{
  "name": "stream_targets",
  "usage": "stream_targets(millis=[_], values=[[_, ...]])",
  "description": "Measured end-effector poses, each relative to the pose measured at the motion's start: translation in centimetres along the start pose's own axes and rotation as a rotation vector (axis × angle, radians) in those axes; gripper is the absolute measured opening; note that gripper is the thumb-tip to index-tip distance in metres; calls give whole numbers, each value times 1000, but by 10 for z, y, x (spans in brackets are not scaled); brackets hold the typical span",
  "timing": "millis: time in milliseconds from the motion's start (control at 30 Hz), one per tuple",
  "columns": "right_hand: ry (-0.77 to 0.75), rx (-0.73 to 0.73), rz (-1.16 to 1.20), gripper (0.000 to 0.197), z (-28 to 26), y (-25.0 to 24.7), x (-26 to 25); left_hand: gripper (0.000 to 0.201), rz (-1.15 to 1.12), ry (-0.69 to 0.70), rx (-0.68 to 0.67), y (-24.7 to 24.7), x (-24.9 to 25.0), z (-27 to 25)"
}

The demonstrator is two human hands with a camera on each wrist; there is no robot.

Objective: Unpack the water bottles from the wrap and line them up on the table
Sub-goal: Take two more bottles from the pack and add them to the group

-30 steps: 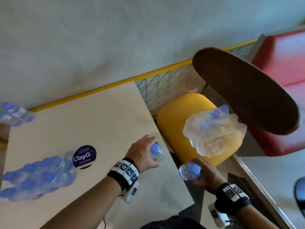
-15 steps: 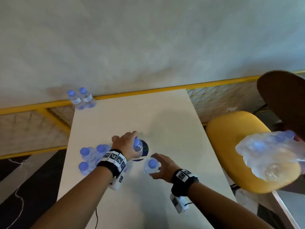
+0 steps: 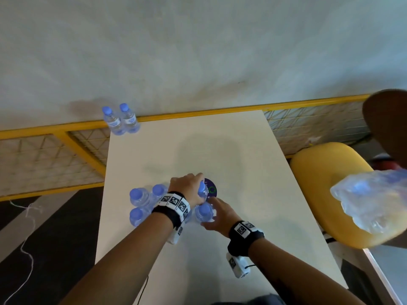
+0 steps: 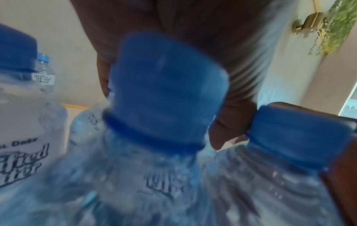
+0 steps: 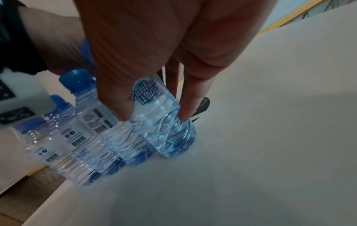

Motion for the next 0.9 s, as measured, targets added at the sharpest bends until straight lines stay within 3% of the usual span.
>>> stream_targets(millis=[233,633,700,800,900], values=[[14,29,-32,65,0,13,-6,29,-132,14,30,-3,-9,-9],[38,-25,-40,87,-2,-2,2,48,-158,-1,114,-12,4,-16],[80,-11,-13,72,-9,-20,9,39,-190,38,187,-23,22,-15],[132,57,55,33,-29,-64,27,23,-326,164,353,-40,65,-12],[184,172,114,8,-58,-123,55,17,-510,245,350,-40,130,-7]])
Point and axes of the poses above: each hand's wrist, its own z-axis towards the middle knuckle, its own y-axis out of the palm, x = y × z, the point moved 2 cm from there along z, towards the middle knuckle, and after that the axes turned 14 degrees about x, right-handed, at the moved point
